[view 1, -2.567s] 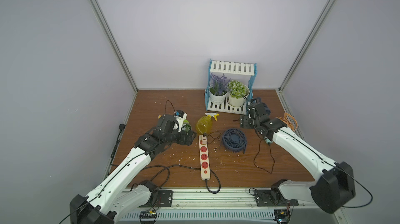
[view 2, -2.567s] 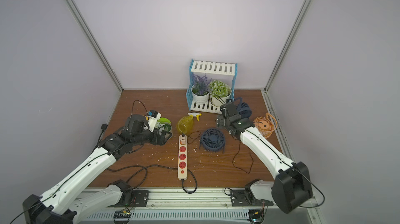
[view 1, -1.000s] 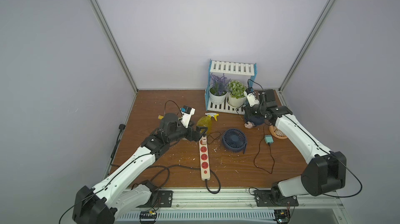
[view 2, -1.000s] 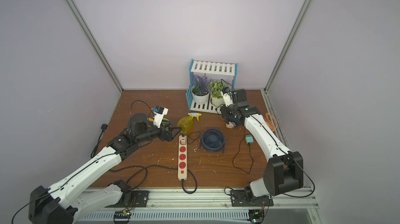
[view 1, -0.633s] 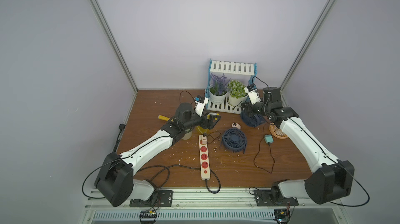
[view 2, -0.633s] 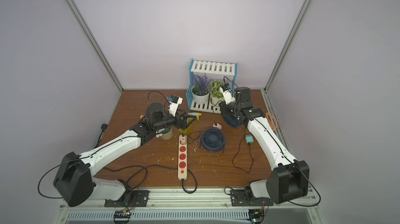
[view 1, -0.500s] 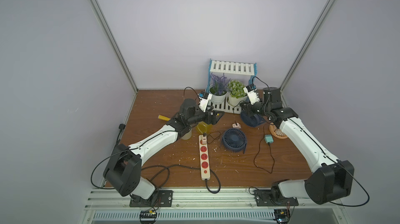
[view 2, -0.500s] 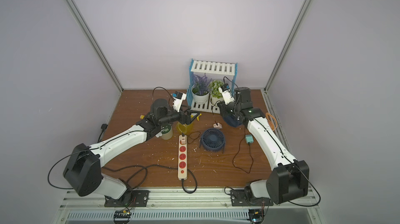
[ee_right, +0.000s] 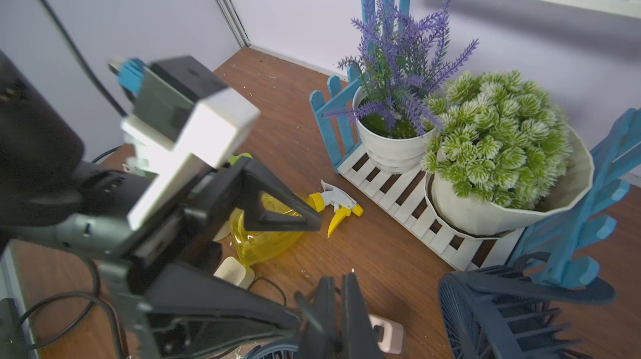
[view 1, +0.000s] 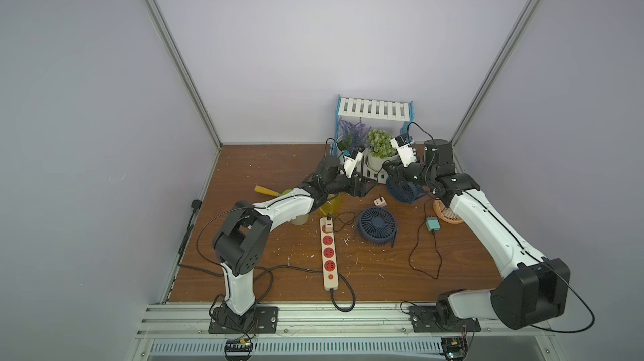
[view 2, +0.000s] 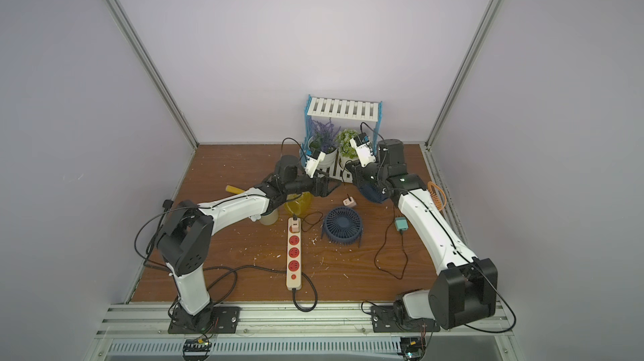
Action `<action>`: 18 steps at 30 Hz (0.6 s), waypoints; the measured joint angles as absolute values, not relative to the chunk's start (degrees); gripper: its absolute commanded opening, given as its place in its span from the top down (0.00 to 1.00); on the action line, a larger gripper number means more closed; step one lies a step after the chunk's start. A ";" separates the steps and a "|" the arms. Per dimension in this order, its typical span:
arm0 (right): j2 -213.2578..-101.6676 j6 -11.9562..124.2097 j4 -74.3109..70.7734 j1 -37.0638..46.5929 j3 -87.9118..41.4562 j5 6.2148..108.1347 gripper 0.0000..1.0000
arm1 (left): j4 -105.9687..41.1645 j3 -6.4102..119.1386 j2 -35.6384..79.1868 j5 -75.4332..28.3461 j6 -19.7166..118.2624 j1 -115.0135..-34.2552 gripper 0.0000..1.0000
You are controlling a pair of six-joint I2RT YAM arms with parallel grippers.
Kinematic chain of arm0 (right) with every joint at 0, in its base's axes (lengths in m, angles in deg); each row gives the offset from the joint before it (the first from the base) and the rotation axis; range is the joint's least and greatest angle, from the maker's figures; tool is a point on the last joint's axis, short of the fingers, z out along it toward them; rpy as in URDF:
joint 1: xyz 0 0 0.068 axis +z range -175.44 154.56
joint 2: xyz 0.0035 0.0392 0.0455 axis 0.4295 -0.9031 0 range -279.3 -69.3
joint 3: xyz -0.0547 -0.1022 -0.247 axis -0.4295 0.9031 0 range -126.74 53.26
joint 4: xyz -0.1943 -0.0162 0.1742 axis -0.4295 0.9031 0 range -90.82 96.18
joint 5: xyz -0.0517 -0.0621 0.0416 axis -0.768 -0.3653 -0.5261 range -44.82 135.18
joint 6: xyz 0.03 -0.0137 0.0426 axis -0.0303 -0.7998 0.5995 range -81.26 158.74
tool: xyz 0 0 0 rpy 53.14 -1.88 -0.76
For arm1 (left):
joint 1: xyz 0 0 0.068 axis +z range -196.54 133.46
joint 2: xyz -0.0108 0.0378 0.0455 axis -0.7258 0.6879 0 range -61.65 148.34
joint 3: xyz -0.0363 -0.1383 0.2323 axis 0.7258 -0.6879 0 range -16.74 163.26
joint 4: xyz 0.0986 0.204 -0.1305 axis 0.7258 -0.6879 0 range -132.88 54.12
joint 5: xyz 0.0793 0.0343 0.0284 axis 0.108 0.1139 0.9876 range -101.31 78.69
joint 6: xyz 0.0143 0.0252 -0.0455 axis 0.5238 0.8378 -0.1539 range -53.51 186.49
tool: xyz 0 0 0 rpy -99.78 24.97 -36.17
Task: Plug the desk fan into the power strip
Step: Pick up the plug from the center of the board.
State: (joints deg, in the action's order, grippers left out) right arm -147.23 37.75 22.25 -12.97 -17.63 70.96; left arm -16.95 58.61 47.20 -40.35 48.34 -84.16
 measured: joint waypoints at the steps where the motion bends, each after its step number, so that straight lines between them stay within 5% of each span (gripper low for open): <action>1: -147.19 37.81 21.95 -12.97 -17.43 70.98 1.00 | -16.84 59.29 48.34 -40.68 48.19 -84.45 0.25; 9: -146.77 38.27 21.01 -12.97 -15.99 71.04 1.00 | -15.72 62.46 55.62 -42.17 46.07 -85.95 0.53; 16: -145.13 39.04 20.04 -12.99 -14.13 69.78 1.00 | -14.06 61.54 56.89 -41.99 44.95 -86.02 0.96; 18: -144.80 39.56 19.74 -13.10 -13.41 68.75 1.00 | -12.62 60.38 56.36 -41.25 45.02 -86.02 1.00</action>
State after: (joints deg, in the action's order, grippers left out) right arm -144.80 39.56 19.74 -13.10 -13.41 68.75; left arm -12.62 60.38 56.36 -41.25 45.02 -86.02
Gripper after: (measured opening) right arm 0.011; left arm 0.043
